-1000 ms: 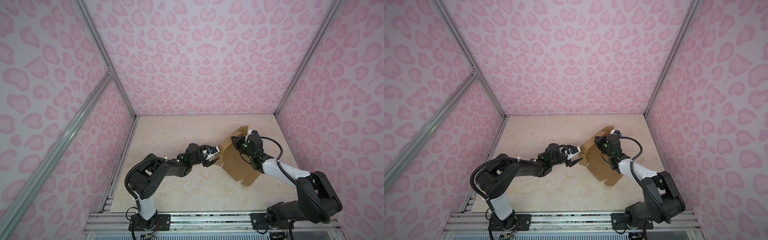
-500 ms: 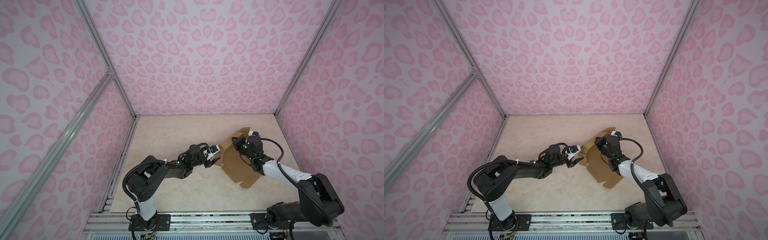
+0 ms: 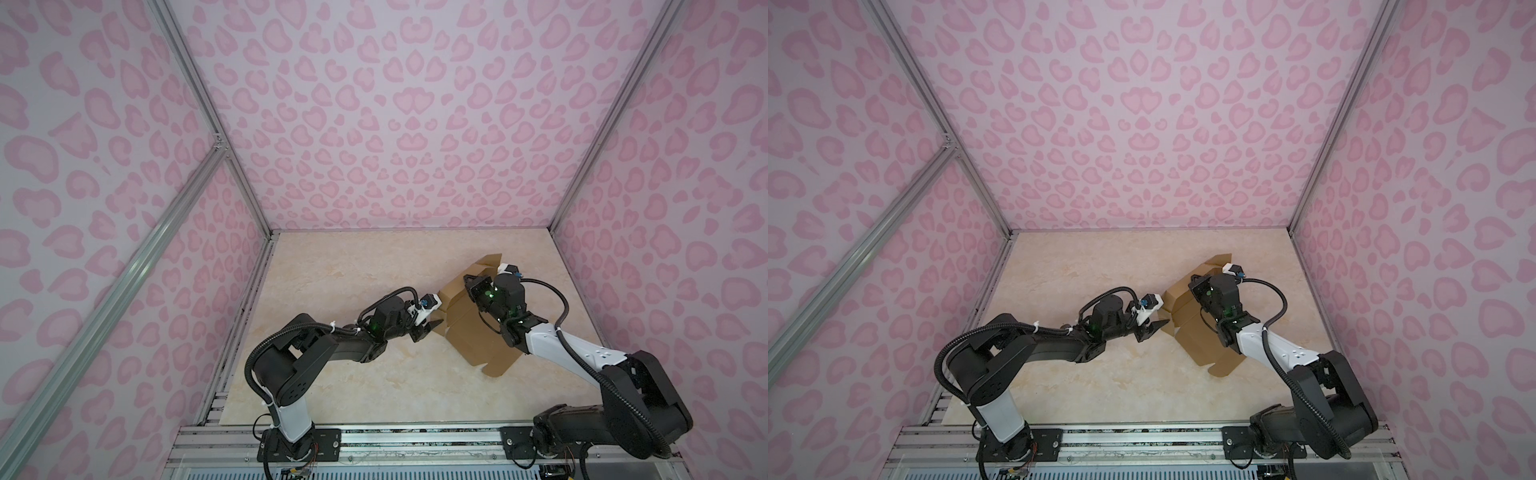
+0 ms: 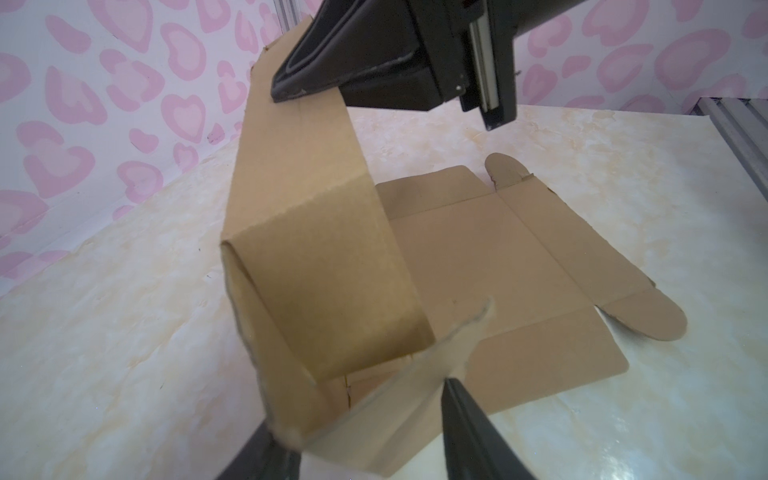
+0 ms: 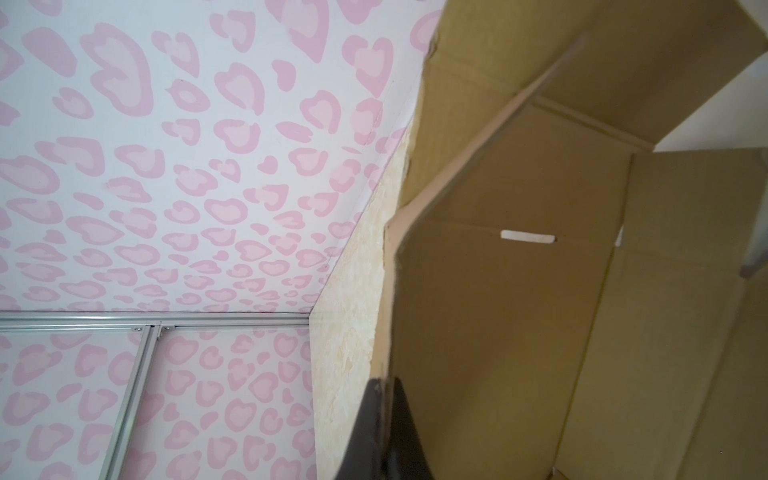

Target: Fold the paper box

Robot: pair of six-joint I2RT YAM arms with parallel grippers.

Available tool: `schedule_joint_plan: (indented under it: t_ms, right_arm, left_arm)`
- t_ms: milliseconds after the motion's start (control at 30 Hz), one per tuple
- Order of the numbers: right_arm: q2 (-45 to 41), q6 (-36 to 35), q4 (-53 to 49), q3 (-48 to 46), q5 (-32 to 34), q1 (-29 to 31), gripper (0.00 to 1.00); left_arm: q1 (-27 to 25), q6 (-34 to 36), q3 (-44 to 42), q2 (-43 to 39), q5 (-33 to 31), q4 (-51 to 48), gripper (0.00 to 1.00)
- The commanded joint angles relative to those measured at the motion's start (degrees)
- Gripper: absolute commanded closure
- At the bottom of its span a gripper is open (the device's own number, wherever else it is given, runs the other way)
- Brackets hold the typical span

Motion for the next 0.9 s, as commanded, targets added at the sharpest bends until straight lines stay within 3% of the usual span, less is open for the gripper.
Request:
schedule_joint_plan:
  t_ms: [0, 867]
  right_arm:
    - [-0.3, 0.2, 0.1, -0.4, 2.3, 0.4, 1.0]
    - [-4.8, 3.0, 0.0, -4.0, 10.1, 5.2, 1.0]
  left_arm:
    - [-0.9, -1.7, -0.5, -0.9, 0.9, 3.5, 0.46]
    - [-2.9, -11.6, 0.5, 2.2, -2.8, 8.4, 0.54]
